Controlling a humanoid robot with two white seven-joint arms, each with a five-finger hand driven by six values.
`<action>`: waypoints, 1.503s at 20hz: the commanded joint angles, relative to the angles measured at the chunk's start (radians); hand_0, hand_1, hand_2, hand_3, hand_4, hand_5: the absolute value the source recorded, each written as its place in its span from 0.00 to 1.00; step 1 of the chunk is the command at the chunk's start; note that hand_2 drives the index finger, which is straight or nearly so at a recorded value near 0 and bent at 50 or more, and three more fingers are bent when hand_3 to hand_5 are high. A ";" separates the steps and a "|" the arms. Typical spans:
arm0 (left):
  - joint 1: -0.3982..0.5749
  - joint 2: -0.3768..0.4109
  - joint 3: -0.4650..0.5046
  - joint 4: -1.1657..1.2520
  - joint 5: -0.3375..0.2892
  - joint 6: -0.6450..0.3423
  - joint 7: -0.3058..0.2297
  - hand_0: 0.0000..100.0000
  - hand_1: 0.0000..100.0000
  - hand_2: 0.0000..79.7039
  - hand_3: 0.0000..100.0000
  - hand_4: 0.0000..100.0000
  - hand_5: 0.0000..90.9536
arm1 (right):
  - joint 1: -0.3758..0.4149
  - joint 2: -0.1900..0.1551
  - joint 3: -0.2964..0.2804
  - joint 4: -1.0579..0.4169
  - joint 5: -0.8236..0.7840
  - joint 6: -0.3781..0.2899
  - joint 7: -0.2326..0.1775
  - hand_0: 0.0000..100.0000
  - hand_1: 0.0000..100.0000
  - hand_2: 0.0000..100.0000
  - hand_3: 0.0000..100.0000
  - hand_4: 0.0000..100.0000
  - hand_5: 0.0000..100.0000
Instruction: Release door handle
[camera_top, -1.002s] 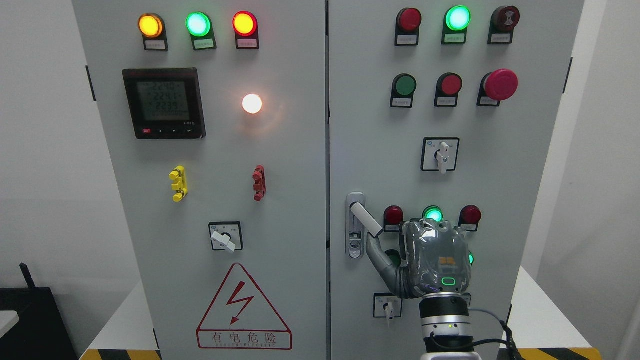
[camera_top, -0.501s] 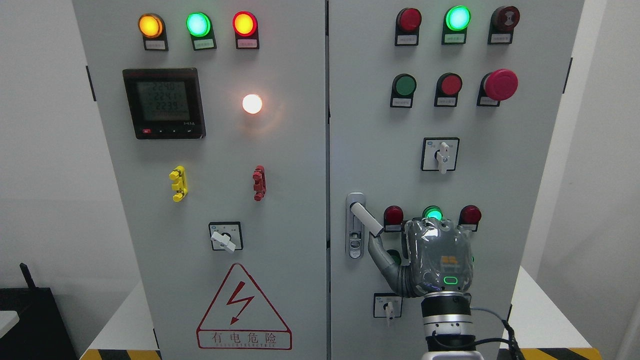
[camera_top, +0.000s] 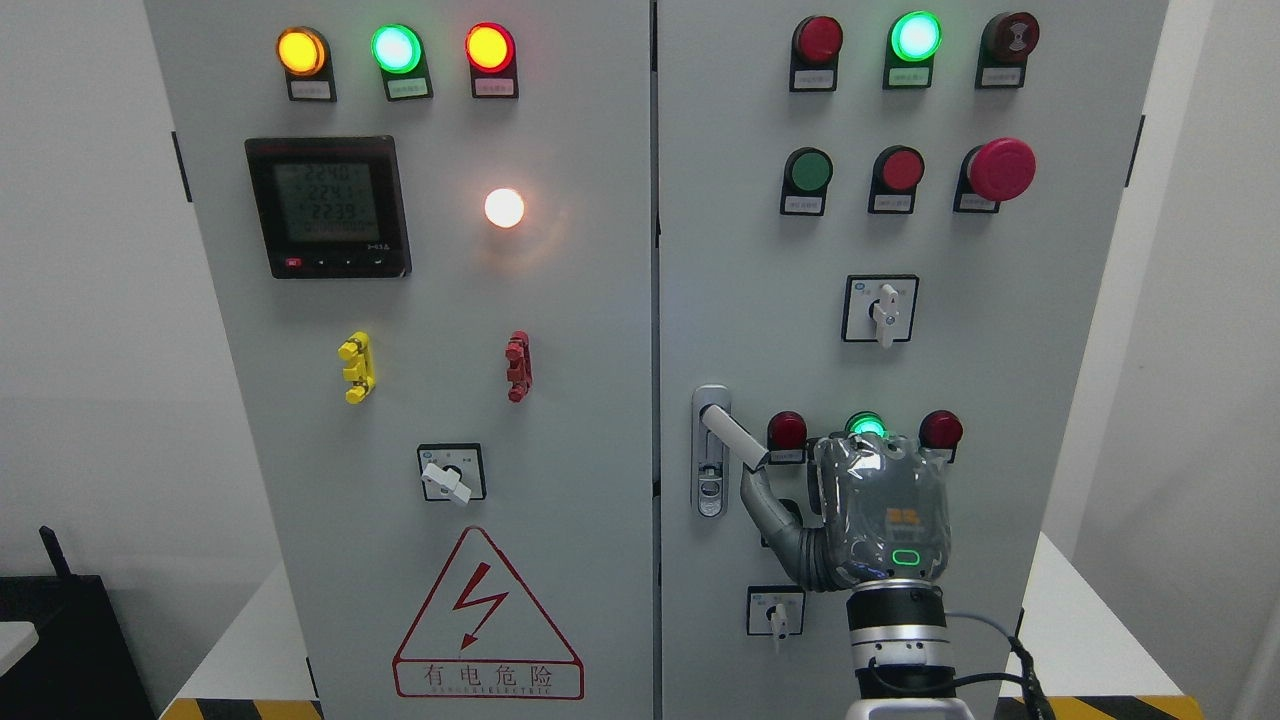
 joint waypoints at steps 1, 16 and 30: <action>0.000 0.000 0.011 0.017 0.000 -0.001 0.000 0.12 0.39 0.00 0.00 0.00 0.00 | -0.008 -0.001 -0.011 0.000 0.000 -0.001 0.000 0.41 0.12 1.00 1.00 1.00 0.98; 0.000 0.000 0.011 0.017 0.000 -0.001 0.000 0.12 0.39 0.00 0.00 0.00 0.00 | -0.014 0.000 -0.011 0.000 -0.002 -0.001 0.000 0.41 0.12 1.00 1.00 1.00 0.98; 0.000 0.000 0.011 0.017 0.000 0.000 0.000 0.12 0.39 0.00 0.00 0.00 0.00 | -0.025 0.000 -0.011 0.000 -0.002 -0.004 0.000 0.41 0.12 1.00 1.00 1.00 0.98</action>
